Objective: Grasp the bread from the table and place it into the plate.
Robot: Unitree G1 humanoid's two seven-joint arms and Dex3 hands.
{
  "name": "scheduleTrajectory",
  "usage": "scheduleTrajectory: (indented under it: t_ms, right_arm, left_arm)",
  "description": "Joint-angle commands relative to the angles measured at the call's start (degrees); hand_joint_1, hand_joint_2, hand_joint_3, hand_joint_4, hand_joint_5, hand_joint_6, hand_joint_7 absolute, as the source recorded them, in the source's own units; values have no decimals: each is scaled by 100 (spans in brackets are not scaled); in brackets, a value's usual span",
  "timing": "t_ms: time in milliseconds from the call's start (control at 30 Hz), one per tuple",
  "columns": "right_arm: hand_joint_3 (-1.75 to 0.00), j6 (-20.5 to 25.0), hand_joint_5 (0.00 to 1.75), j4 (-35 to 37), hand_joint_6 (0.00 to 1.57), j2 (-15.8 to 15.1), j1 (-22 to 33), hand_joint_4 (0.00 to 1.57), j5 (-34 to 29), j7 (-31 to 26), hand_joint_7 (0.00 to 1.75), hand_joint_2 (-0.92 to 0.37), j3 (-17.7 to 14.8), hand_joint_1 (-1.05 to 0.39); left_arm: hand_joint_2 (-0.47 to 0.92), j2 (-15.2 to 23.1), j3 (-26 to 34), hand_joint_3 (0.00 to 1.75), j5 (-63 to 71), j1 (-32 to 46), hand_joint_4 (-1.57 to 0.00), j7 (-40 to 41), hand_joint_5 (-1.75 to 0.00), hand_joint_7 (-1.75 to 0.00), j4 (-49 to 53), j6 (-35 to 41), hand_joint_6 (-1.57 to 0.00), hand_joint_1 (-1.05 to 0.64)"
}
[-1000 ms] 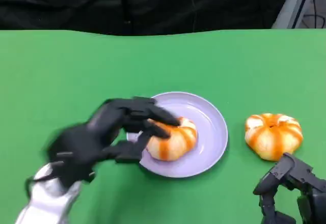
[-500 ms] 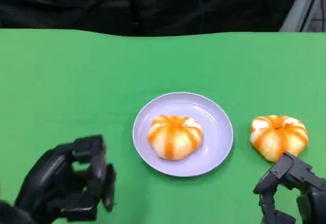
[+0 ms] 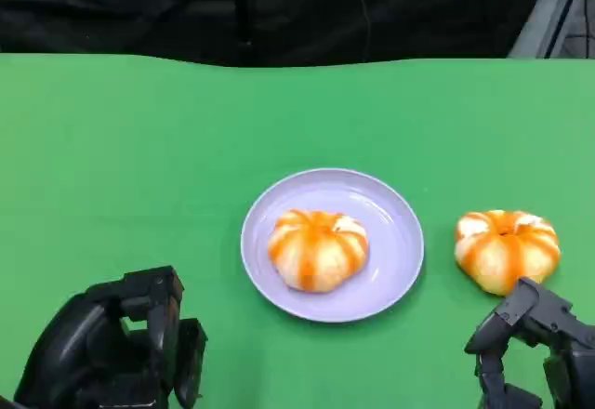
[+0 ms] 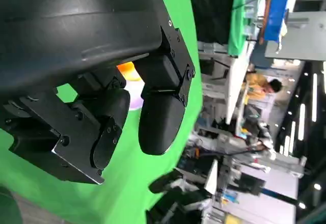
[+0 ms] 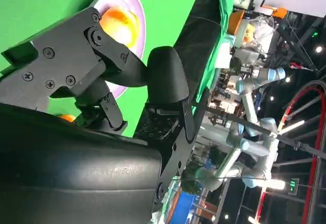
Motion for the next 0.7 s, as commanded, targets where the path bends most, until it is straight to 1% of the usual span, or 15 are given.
scheduleTrajectory:
  t_ms: [33, 100, 233, 467, 600, 700]
  right_arm:
    - [-120, -199, 175, 54, 75, -46, -3, 84, 34, -27, 151, -51, -41, -12]
    - [-121, -150, 175, -9, 75, -36, 40, 84, 27, -16, 152, -51, -31, -14]
    - [-121, -61, 175, -145, 75, -18, 122, 85, -12, -15, 151, -51, -16, -13]
    - [-129, -266, 175, -17, 76, -46, 44, 86, 37, -9, 152, -47, -32, -13]
    - [-130, -302, 175, 25, 76, -49, 20, 85, 80, 18, 152, -47, -26, -13]
    - [-129, -242, 175, -19, 76, -24, 50, 85, 40, -9, 151, -47, -38, -13]
  left_arm:
    - [46, 59, 163, 170, -216, 22, -107, 1, -175, -175, -225, 207, -96, 9]
    - [47, 51, 202, 168, -255, 63, -107, 21, -175, -175, -319, 252, -95, 8]
    - [49, 27, 236, 171, -314, 100, -109, -41, -175, -175, -380, 248, -96, 10]
    - [48, -20, 225, 175, -236, 155, -109, 49, -175, -175, -508, 256, -96, 13]
    - [47, -23, 238, 174, -223, 155, -110, 107, -175, -175, -533, 313, -97, 13]
    - [47, -8, 227, 173, -148, 176, -110, 173, -175, -175, -588, 317, -96, 13]
